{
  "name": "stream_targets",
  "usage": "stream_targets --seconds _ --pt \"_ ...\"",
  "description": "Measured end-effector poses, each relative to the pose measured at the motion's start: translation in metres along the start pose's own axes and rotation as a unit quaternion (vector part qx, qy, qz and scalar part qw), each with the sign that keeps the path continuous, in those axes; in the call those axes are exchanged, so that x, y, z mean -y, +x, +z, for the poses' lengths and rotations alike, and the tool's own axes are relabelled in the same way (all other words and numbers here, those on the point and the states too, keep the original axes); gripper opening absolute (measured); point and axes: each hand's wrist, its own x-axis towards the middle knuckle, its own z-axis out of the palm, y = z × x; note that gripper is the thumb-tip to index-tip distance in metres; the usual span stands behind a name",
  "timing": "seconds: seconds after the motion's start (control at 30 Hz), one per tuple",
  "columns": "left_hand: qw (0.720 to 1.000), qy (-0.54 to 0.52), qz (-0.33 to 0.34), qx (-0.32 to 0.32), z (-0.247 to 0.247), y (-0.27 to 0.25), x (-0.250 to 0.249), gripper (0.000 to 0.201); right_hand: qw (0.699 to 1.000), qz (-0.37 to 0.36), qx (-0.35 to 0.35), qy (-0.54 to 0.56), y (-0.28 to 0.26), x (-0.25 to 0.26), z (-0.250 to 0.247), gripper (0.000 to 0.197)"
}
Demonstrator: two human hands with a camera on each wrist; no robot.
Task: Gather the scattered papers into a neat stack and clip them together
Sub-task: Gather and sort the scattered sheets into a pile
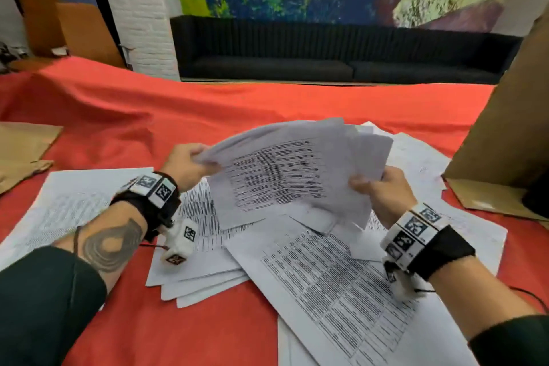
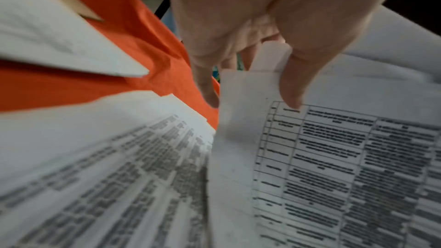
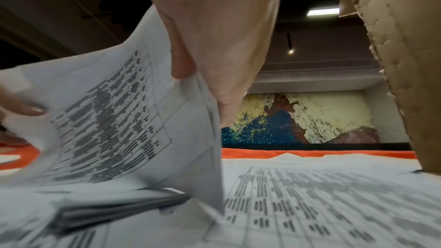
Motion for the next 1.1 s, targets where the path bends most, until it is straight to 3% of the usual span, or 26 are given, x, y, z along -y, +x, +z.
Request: stream_targets --seconds 0.1,0.2,0.27,0.37,0.47,0.57,0.63,0.7,0.73,0.83,0.87,0.9,1.0,1.1 --pt "0.991 -0.083 0.056 -0.094 -0.006 0.005 -0.021 0.024 0.998 -0.036 -0.034 0.027 0.0 0.013 0.002 0.023" --pt "0.955 -0.228 0.133 -0.134 -0.023 0.012 -0.041 0.058 0.988 -0.071 -0.025 0.136 -0.001 0.031 -0.007 0.029" --pt "0.942 -0.308 0.113 -0.066 -0.023 0.013 -0.033 0.089 0.982 -0.076 -0.006 0.173 -0.006 0.033 -0.01 0.033" --pt "0.95 -0.298 0.026 0.091 -0.008 -0.005 -0.007 0.117 0.99 -0.041 0.043 0.126 -0.018 0.02 -0.005 0.058" --pt "0.972 -0.204 0.033 0.115 0.005 -0.019 -0.012 0.099 0.996 -0.017 0.076 0.047 -0.026 0.01 0.005 0.051" --pt "0.974 -0.207 0.088 0.015 0.002 -0.021 -0.044 0.041 0.996 -0.078 0.017 0.028 -0.023 0.018 0.009 0.032" --pt "0.956 -0.26 0.129 -0.044 -0.008 -0.022 -0.069 0.026 0.986 -0.14 -0.029 0.08 -0.017 0.033 0.006 0.032" --pt "0.934 -0.31 0.171 -0.043 -0.014 -0.026 -0.081 0.031 0.974 -0.192 -0.052 0.108 -0.014 0.046 0.003 0.035" --pt "0.933 -0.311 0.177 -0.031 -0.015 -0.027 -0.078 0.04 0.972 -0.207 -0.046 0.105 -0.013 0.046 0.002 0.046" --pt "0.958 -0.272 0.093 0.01 -0.003 -0.028 -0.038 0.09 0.988 -0.138 -0.007 0.063 -0.016 0.026 0.002 0.08" --pt "0.962 -0.267 0.063 0.013 0.003 -0.03 -0.024 0.096 0.993 -0.112 -0.016 0.045 -0.018 0.016 0.003 0.079" --pt "0.962 -0.271 0.046 0.004 0.009 -0.03 -0.014 0.092 0.994 -0.098 -0.035 0.023 -0.021 0.011 0.005 0.066" --pt "0.952 -0.291 0.021 -0.093 0.017 -0.027 -0.016 0.06 0.99 -0.106 -0.087 -0.026 -0.021 0.015 0.011 0.025" --pt "0.923 -0.359 0.063 -0.124 0.006 -0.017 -0.04 0.069 0.98 -0.163 -0.113 0.0 -0.016 0.036 0.013 0.019"
